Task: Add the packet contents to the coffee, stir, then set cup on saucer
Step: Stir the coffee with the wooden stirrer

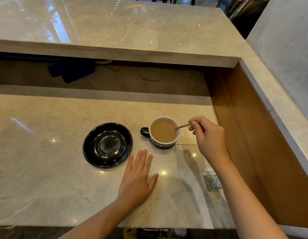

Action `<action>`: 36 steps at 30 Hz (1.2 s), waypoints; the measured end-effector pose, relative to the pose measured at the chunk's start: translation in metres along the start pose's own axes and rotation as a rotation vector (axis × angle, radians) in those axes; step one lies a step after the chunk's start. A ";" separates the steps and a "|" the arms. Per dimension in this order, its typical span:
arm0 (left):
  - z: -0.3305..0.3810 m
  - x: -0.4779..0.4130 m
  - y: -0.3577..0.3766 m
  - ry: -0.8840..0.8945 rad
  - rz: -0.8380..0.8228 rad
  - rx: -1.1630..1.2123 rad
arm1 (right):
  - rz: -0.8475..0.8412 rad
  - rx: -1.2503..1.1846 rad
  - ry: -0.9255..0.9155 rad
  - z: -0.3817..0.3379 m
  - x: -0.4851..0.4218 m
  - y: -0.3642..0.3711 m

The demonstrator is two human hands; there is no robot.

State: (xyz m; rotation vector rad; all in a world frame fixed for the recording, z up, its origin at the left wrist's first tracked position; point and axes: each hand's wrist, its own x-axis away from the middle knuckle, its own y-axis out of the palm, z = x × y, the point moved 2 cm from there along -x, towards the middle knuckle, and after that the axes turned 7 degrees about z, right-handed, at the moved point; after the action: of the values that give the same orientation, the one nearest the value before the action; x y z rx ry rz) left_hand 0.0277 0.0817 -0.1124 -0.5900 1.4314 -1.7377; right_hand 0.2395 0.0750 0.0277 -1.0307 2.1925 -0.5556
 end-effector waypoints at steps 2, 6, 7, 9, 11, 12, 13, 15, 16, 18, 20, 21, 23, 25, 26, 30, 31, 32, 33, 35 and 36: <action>0.000 0.000 0.000 0.000 -0.001 -0.002 | 0.010 -0.003 -0.019 -0.002 0.001 0.000; 0.000 0.000 -0.001 0.001 -0.003 -0.004 | 0.019 0.013 -0.044 -0.002 -0.001 -0.002; 0.000 0.000 -0.001 0.003 -0.002 -0.006 | 0.019 0.018 -0.048 -0.002 -0.002 -0.002; 0.000 0.000 -0.001 0.004 -0.001 -0.004 | 0.017 0.019 -0.066 -0.004 -0.001 -0.003; 0.000 0.000 -0.001 0.002 0.001 0.003 | 0.002 0.014 -0.089 -0.006 0.001 -0.002; 0.000 0.000 -0.001 0.001 0.000 0.003 | -0.007 0.018 -0.098 -0.007 0.001 -0.001; 0.000 0.000 0.000 0.000 -0.002 -0.001 | -0.013 0.024 -0.101 -0.006 0.001 -0.001; 0.000 0.001 0.000 -0.002 -0.004 -0.006 | -0.011 0.026 -0.091 -0.005 0.001 -0.002; 0.000 0.000 -0.001 -0.003 -0.003 -0.005 | -0.007 0.016 -0.081 -0.005 0.001 -0.003; 0.000 0.000 -0.001 -0.002 -0.005 -0.005 | 0.013 -0.027 -0.049 -0.005 0.003 -0.007; 0.000 0.000 0.000 0.001 -0.006 -0.008 | 0.043 -0.094 0.016 -0.005 0.005 -0.012; 0.000 0.000 0.000 0.001 -0.006 -0.009 | 0.057 -0.121 0.055 -0.004 0.006 -0.015; 0.000 -0.001 0.000 0.007 -0.005 -0.006 | 0.092 -0.146 0.122 -0.001 0.007 -0.021; 0.000 0.000 -0.001 0.017 -0.001 -0.001 | 0.134 -0.127 0.174 0.006 0.009 -0.024; 0.000 0.000 -0.001 0.019 -0.002 -0.001 | 0.159 -0.114 0.203 0.011 0.012 -0.024; 0.000 0.000 -0.001 0.023 -0.005 0.001 | 0.248 -0.105 0.358 0.034 0.034 -0.016; 0.000 0.000 -0.001 0.025 -0.007 0.003 | 0.262 -0.114 0.396 0.038 0.041 -0.012; 0.000 0.000 -0.001 0.026 -0.008 0.003 | 0.273 -0.129 0.437 0.042 0.048 -0.007; 0.000 0.000 -0.002 0.025 -0.010 0.001 | 0.285 -0.148 0.480 0.043 0.054 -0.002; 0.000 0.001 -0.001 0.024 -0.012 -0.004 | 0.305 -0.181 0.562 0.045 0.061 0.008; 0.000 0.001 -0.001 0.024 -0.011 -0.003 | 0.307 -0.182 0.585 0.045 0.063 0.012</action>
State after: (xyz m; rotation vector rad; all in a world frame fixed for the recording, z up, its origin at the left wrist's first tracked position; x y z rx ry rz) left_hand 0.0272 0.0811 -0.1114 -0.5810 1.4507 -1.7567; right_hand 0.2343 0.0284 -0.0345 -0.6419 2.8952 -0.5722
